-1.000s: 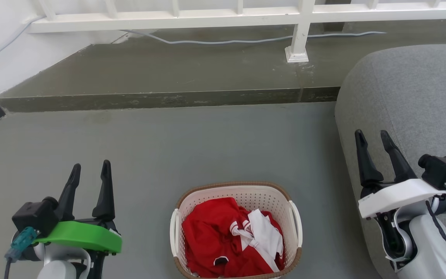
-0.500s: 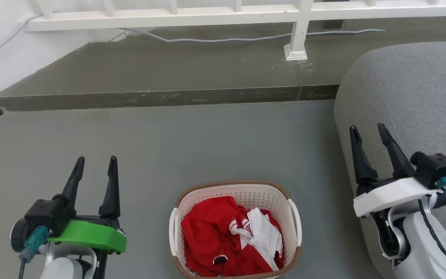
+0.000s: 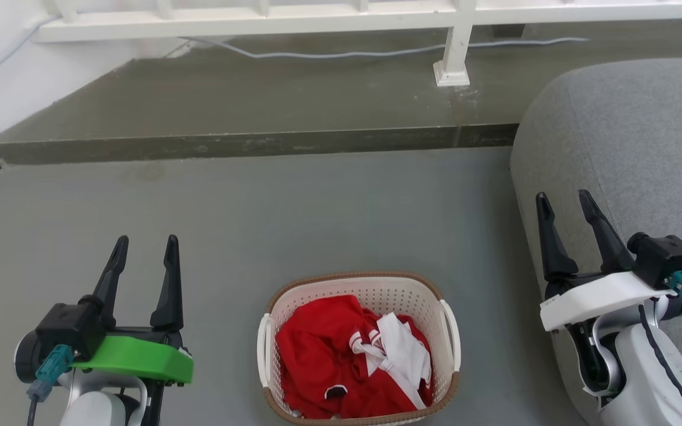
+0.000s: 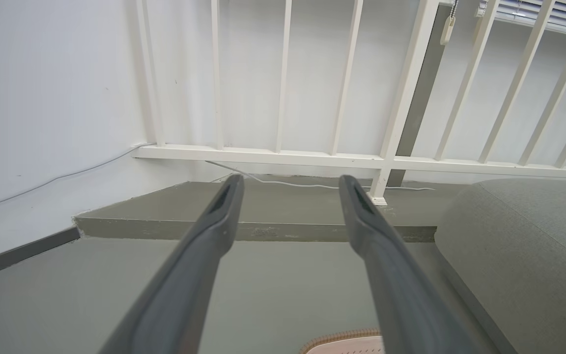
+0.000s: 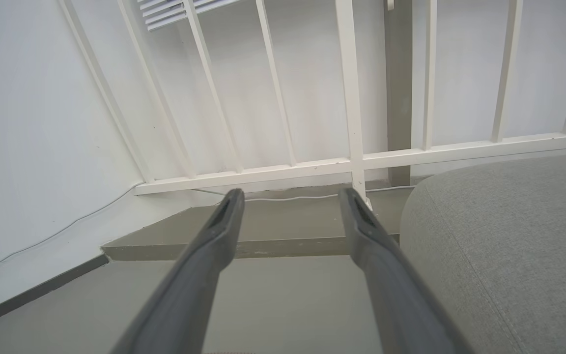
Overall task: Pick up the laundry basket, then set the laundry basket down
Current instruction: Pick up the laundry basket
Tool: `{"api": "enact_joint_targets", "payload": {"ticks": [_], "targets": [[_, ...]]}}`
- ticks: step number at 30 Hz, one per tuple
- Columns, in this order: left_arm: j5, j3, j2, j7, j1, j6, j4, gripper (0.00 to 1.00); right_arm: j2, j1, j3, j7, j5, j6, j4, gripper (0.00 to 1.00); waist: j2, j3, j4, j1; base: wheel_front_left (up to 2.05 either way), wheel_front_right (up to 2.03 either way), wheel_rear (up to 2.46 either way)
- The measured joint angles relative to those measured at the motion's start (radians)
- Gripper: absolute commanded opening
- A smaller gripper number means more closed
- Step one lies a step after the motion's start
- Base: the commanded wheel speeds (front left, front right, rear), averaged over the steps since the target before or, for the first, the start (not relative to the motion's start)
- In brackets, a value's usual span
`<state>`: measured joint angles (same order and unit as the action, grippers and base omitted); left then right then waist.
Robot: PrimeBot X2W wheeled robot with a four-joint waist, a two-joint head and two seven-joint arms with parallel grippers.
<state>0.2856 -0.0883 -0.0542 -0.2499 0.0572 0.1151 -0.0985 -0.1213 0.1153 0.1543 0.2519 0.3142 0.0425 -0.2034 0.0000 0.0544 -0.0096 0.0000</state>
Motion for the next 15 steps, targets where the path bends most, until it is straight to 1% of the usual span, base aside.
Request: {"api": "enact_joint_targets", "payload": {"ticks": [6,8,10,15], "targets": [[0.000,0.002,0.001,-0.002,0.004,0.001,0.001,1.00,0.008,0.000,-0.009,0.000,0.000,0.001,-0.011,1.00,0.0000,0.028,-0.004,0.0000,0.00,0.00,0.00],[0.000,0.001,0.001,-0.002,0.008,0.007,0.001,1.00,0.009,0.000,-0.011,0.000,0.000,0.004,-0.012,1.00,0.0000,0.040,-0.006,0.0000,0.00,0.00,0.00],[0.000,-0.001,0.002,-0.002,0.011,0.008,0.001,1.00,0.010,0.001,-0.013,0.000,0.000,0.009,-0.015,1.00,0.0000,0.054,-0.008,0.0001,0.00,0.00,0.00],[0.007,-0.008,0.003,-0.002,0.025,0.008,0.000,1.00,0.013,0.009,-0.015,0.000,-0.007,0.009,-0.026,1.00,0.0000,0.097,-0.012,0.0000,0.00,0.00,0.00]]}}
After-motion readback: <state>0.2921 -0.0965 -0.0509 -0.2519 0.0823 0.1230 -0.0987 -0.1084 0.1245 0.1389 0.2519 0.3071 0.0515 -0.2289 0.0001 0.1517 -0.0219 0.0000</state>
